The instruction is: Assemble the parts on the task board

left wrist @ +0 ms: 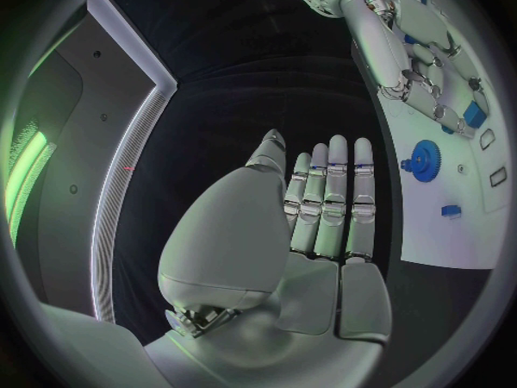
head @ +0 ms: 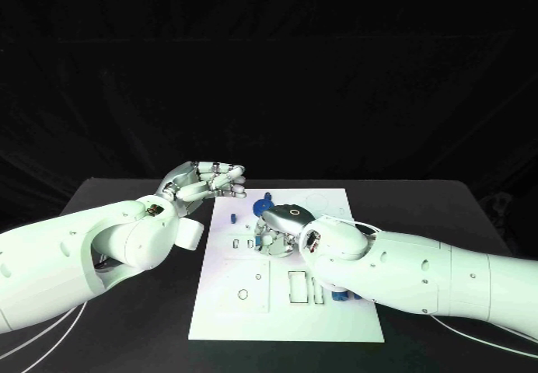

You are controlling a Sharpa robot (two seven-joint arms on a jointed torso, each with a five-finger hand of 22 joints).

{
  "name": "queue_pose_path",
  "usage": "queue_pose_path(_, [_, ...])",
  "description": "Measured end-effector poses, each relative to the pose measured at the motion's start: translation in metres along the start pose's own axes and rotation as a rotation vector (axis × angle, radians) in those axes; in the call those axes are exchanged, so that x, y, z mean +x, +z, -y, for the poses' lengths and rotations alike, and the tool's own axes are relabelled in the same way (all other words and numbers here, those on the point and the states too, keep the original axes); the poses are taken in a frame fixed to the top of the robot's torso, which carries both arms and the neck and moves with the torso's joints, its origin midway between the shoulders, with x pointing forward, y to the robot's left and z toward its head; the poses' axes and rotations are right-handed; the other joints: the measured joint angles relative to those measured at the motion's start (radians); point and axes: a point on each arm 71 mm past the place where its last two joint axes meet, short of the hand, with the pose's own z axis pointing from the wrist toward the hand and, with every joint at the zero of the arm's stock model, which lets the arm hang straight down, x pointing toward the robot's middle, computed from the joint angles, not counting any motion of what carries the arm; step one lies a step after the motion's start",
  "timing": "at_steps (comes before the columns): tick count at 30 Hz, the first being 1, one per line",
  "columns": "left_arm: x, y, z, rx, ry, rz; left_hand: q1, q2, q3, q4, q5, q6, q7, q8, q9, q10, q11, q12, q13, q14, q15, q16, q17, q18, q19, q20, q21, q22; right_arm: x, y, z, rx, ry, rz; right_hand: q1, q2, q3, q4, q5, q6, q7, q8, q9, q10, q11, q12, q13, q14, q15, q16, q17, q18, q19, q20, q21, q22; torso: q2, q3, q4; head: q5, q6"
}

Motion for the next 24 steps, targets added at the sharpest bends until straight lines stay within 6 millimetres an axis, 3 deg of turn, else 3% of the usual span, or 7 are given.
queue_pose_path(13, [-0.0006, -0.0006, 0.0001, -0.001, 0.0, 0.001, 0.0, 0.0, 0.0, 0.0, 0.0, 0.0, 0.0, 0.0, 0.0, -0.004, 0.004, 0.0, 0.0, 0.0, 0.0, 0.0, 0.0, 0.0, 0.0, 0.0, 0.0, -0.002, 0.0005, 0.0001, 0.0002, 0.007, -0.003, -0.001, -0.012, -0.012, -0.005, 0.006, -0.003, -0.016, 0.009, -0.012, -0.006, -0.009, 0.009, -0.014, 0.0, 0.0, 0.0, 0.0, 0.001, 0.0, 0.0, 0.0, 0.0, 0.0, 0.0, 0.0007, -0.0002, 0.001, -0.001])
queue_pose_path(17, [-0.0006, -0.0006, 0.0001, -0.001, 0.0, 0.001, 0.0, 0.0, 0.0, 0.0, 0.0, 0.0, 0.0, 0.0, 0.0, -0.004, 0.004, 0.0, 0.0, 0.0, 0.0, 0.0, 0.0, 0.0, 0.0, 0.0, 0.0, -0.002, 0.0006, 0.0002, 0.0001, 0.008, -0.004, 0.0, -0.017, -0.017, -0.007, 0.007, -0.005, -0.028, 0.014, -0.018, -0.008, -0.018, 0.011, -0.019, 0.0, 0.0, 0.008, 0.0, 0.001, 0.0, 0.0, 0.0, 0.0, 0.0, 0.0, 0.0011, -0.0006, 0.001, -0.001])
queue_pose_path(20, [-0.0006, -0.0006, 0.0001, -0.001, 0.0, 0.001, 0.0, 0.0, 0.0, 0.0, 0.0, 0.0, 0.0, 0.0, 0.0, -0.004, 0.004, 0.0, 0.0, 0.0, 0.0, 0.0, 0.0, 0.0, 0.0, 0.0, 0.0, -0.002, 0.0008, 0.0002, 0.0001, 0.009, -0.004, 0.0, -0.022, -0.022, -0.011, 0.011, -0.017, -0.037, 0.018, -0.022, -0.011, -0.023, 0.016, -0.025, 0.0, 0.0, 0.008, 0.0, 0.001, 0.0, 0.0, 0.0, 0.0, 0.0, 0.0, 0.0012, -0.0006, 0.001, -0.001])
queue_pose_path(24, [-0.0006, -0.0006, 0.0001, -0.001, 0.0, 0.001, 0.0, 0.0, 0.0, 0.0, 0.0, 0.0, 0.0, 0.0, 0.0, -0.004, 0.004, 0.0, 0.0, 0.0, 0.0, 0.0, 0.0, 0.0, 0.0, 0.0, 0.0, -0.002, 0.0011, 0.0002, 0.0001, 0.01, -0.004, 0.0, -0.033, -0.033, -0.023, 0.023, -0.069, -0.055, 0.026, -0.029, -0.015, -0.032, 0.024, -0.037, 0.0, 0.0, 0.015, 0.0, 0.001, 0.0, 0.0, 0.008, 0.0, 0.0, 0.0, 0.0012, -0.0006, 0.0, 0.0])
